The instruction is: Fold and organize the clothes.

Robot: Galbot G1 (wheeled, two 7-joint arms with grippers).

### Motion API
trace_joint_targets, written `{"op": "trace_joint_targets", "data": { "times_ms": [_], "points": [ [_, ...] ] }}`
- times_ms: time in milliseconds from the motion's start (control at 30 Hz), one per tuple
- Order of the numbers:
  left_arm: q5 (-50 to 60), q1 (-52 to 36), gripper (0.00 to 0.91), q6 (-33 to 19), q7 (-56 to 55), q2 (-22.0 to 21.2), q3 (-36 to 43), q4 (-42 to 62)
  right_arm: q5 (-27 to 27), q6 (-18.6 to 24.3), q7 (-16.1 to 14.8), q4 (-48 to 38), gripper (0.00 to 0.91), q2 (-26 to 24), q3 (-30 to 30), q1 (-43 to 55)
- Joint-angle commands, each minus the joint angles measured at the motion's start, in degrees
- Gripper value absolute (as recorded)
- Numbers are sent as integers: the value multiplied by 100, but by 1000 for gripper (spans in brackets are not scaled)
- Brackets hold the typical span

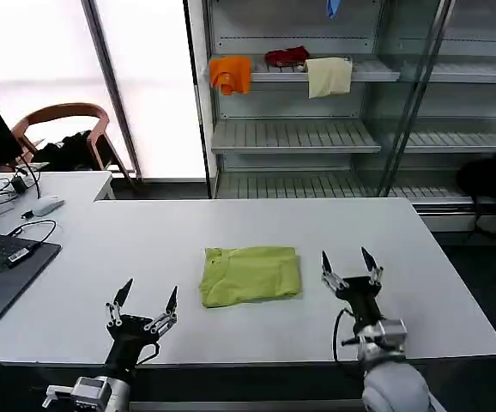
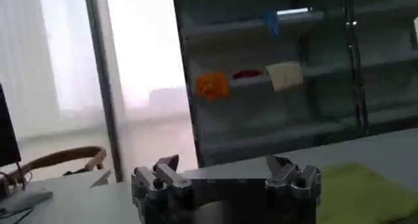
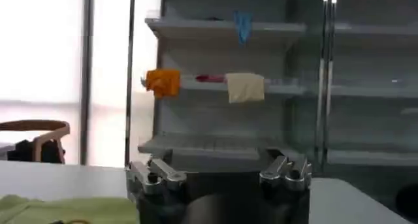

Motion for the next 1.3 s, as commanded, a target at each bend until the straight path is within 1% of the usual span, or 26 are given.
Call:
{"op": "trace_joint_targets", "data": {
  "times_ms": [33,67,200,300,533,833,933,1067,1300],
  "points": [
    [-19,580,907,-930,-400,81,86,388,-1029,2097,147,498,907,-39,768,-2612],
    [-74,681,907,-1003,-520,128,26,422,-1140,2304,201,496,907,-57,859,-2771],
    [-212,799,907,-1045,-590,208,-87,426,-1104,2406,335,497,907,-101,1033,-2911],
    [-230,872,907,-1039,-587,189,-72,325,-1073,2400,295,551,907,-103,1068,-2941],
    [-219,1007,907,-1033,-581,130,-23,250,-1044,2413,306,612,907,-79,1058,-2928],
    [-186,1020,907,-1018,-515,0,-92,200,-1046,2407,340,545,907,-78,886,-2916],
    [-184,1078,907,-995,-469,-59,-86,131,-1006,2414,316,598,907,-127,892,-2933],
    [-187,1125,907,-918,-443,-75,-51,109,-1026,2384,264,619,907,-68,869,-2917],
    [-98,1134,907,-936,-437,-145,-64,131,-985,2340,320,520,907,-52,846,-3010]
  ]
}}
